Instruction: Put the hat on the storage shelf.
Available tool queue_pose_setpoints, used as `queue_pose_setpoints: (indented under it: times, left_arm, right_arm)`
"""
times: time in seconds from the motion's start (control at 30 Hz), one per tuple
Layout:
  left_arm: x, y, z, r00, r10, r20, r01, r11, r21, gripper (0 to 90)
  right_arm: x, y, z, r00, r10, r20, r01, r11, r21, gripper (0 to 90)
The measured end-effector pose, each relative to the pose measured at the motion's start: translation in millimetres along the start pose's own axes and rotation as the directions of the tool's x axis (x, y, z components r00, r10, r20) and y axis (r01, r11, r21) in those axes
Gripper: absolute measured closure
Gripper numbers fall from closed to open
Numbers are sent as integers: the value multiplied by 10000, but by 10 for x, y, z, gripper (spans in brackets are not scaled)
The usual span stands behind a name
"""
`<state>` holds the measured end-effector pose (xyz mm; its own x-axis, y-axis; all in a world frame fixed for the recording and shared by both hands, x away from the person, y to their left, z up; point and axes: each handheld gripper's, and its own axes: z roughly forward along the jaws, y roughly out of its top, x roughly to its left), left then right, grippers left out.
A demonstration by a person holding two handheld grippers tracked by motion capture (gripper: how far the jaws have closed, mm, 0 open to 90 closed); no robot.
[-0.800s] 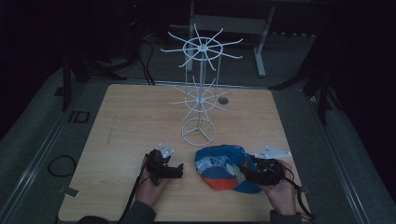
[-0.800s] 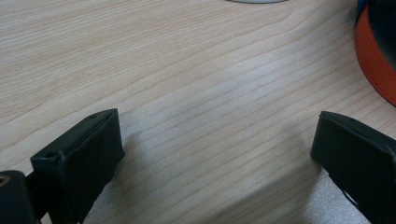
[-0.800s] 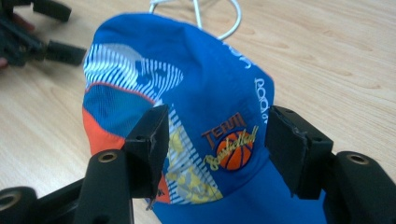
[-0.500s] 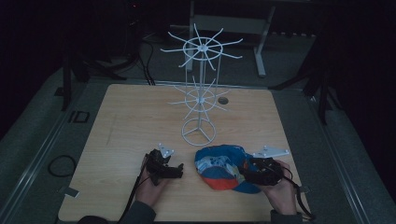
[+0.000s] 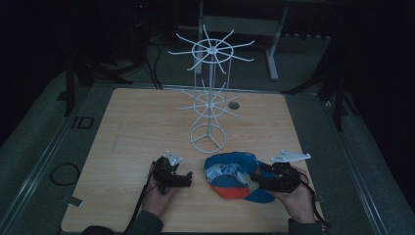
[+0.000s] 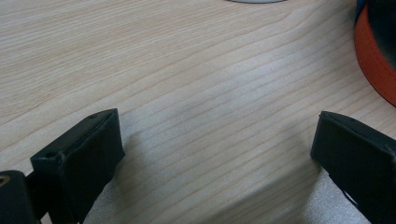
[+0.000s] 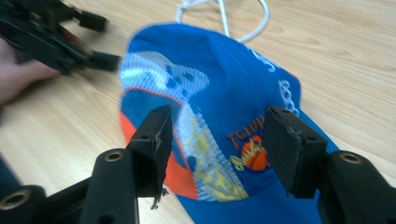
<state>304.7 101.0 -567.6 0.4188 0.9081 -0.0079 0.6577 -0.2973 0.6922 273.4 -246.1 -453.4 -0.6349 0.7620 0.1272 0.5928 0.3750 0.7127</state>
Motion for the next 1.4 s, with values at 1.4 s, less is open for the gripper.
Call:
queue_pose_setpoints:
  times: [1.4]
  left_arm:
    - [0, 1, -4, 10000, 24, 28, -24, 10000, 37, 26]
  right_arm:
    - [-30, 582, 248, 9761, -2131, -427, 2172, 9632, 1583, 421]
